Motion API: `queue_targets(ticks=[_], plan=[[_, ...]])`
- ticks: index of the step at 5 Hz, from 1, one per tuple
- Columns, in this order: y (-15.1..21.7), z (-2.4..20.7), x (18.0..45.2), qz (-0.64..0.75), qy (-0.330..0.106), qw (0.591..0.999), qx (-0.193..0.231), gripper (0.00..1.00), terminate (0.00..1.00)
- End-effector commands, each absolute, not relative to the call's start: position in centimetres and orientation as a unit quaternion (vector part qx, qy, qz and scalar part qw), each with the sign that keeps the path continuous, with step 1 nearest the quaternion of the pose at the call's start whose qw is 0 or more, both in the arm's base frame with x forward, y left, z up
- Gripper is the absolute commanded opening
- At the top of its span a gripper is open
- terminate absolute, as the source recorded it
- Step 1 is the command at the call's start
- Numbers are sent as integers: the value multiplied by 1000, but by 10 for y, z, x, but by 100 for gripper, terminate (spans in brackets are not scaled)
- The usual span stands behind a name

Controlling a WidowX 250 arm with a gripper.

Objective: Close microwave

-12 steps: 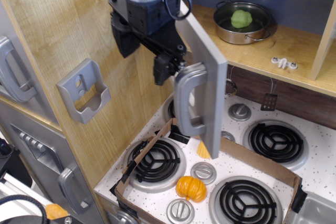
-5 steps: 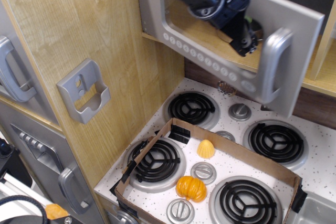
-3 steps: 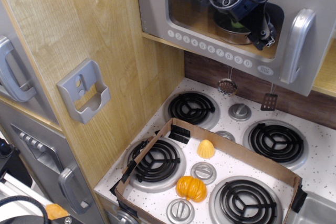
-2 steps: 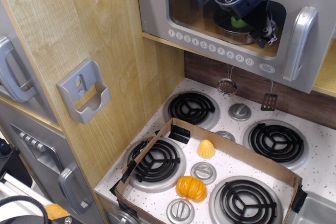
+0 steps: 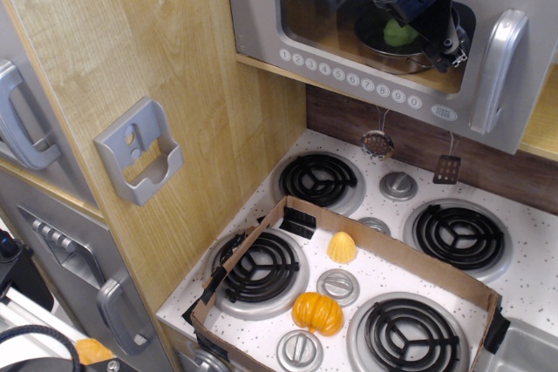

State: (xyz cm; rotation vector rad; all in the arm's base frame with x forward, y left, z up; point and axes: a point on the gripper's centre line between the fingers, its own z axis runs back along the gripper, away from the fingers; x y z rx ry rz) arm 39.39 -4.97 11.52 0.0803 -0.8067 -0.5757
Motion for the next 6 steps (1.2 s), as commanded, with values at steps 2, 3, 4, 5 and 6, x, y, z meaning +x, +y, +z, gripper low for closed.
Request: queue_targets(ticks=[2,3,4,5,6], plan=[[-69,151,412,-314,-426,846,62,100,0],[-70,151,411,-316,-423,847,60,100,0],[-70,151,411,-316,-423,847,60,100,0],[-70,151,411,-316,-423,847,60,100,0],[-70,151,411,-316,-423,847,60,100,0]])
